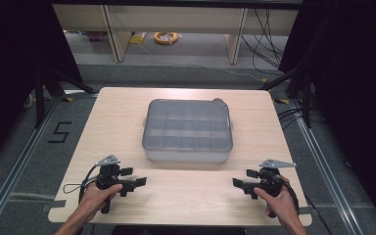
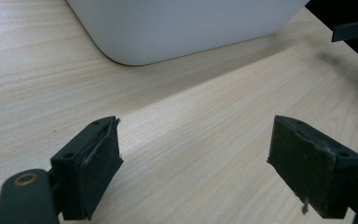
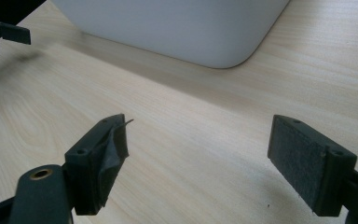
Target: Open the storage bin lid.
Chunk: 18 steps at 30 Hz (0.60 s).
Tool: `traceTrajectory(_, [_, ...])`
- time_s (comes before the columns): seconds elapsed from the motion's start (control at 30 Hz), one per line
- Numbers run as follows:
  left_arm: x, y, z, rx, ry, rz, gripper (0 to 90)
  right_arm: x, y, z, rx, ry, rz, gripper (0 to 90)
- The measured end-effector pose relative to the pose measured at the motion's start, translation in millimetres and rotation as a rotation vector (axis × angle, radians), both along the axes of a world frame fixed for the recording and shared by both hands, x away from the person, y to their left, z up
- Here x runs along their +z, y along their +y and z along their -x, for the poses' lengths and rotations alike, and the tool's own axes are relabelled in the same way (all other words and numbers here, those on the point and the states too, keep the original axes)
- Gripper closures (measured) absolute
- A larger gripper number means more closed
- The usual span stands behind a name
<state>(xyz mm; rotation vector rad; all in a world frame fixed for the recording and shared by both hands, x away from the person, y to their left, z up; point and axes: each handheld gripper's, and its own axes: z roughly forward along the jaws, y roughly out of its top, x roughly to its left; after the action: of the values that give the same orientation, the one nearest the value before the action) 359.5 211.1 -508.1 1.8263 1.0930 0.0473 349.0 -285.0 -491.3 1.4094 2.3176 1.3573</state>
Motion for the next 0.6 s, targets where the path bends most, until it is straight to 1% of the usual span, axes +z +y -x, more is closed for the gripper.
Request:
traceTrajectory(0.03, [-0.2, 0.6, -0.2, -0.004, 0.000, -0.005, 15.6, -0.5, -0.3, -0.1, 0.000, 0.000, -0.002, 20.0])
traceTrajectory(0.07, [-0.3, 0.2, 0.0, 0.005, -0.002, -0.006, 15.6, -0.5, -0.3, -0.1, 0.000, 0.000, -0.002, 20.0])
traceTrajectory(0.1, [-0.4, 0.1, 0.1, 0.005, -0.001, -0.005, 15.6, -0.4, -0.5, -0.3, -0.005, 0.009, -0.011, 19.3])
traceTrajectory(0.13, [0.2, 0.2, 0.0, 0.004, 0.000, -0.004, 15.6, 0.6, 0.4, 1.4, -0.017, 0.039, -0.020, 18.5])
traceTrajectory(0.17, [0.2, 0.2, 0.0, 0.004, 0.000, -0.004, 15.6, -0.8, -1.0, -0.6, -0.007, 0.014, -0.013, 17.8])
traceTrajectory(0.2, [0.5, 0.4, -0.2, 0.002, 0.002, -0.003, 15.6, -0.8, -1.0, -0.6, -0.007, 0.014, -0.013, 17.8])
traceTrajectory(0.23, [0.6, 0.8, -0.2, 0.003, 0.003, 0.003, 15.6, -2.2, -1.8, -1.4, -0.004, 0.022, -0.034, 16.9])
traceTrajectory(0.27, [0.6, 0.8, -0.2, 0.003, 0.003, 0.003, 15.6, -2.2, -1.8, -1.4, -0.004, 0.022, -0.034, 16.9])
traceTrajectory(0.3, [0.5, 1.4, -0.5, -0.001, 0.004, 0.005, 15.6, -2.0, -0.4, 0.2, -0.019, 0.048, -0.055, 16.4])
traceTrajectory(0.33, [0.4, 1.1, -0.6, 0.005, 0.006, 0.013, 15.6, -1.9, -0.8, -0.2, -0.022, 0.052, -0.060, 16.4])
traceTrajectory(0.37, [0.6, 1.3, -0.5, 0.008, 0.003, 0.009, 15.6, -2.5, -3.2, -1.9, -0.009, 0.027, -0.044, 16.4])
traceTrajectory(0.4, [1.0, 1.6, -0.7, 0.005, 0.004, 0.010, 15.6, -2.1, -1.7, -0.8, -0.021, 0.051, -0.064, 16.5])
traceTrajectory(0.47, [1.0, 1.3, -0.8, 0.008, 0.001, 0.013, 15.6, -1.7, -1.8, -1.2, -0.023, 0.035, -0.065, 16.5])
traceTrajectory(0.5, [1.2, 1.4, -0.7, 0.009, 0.001, 0.013, 15.6, -1.7, -1.8, -1.2, -0.023, 0.035, -0.065, 16.5])
traceTrajectory(0.53, [1.4, 1.3, -0.7, 0.011, 0.002, 0.013, 15.6, -1.5, -2.3, -1.6, -0.021, 0.029, -0.058, 16.5])
traceTrajectory(0.57, [1.7, 1.3, -0.7, 0.012, 0.003, 0.014, 15.5, 0.1, -2.0, -0.7, -0.025, 0.039, -0.068, 16.5])
traceTrajectory(0.6, [2.0, 1.9, -0.9, 0.012, 0.004, 0.012, 15.4, 0.6, -2.3, -2.0, -0.039, 0.013, -0.057, 16.6])
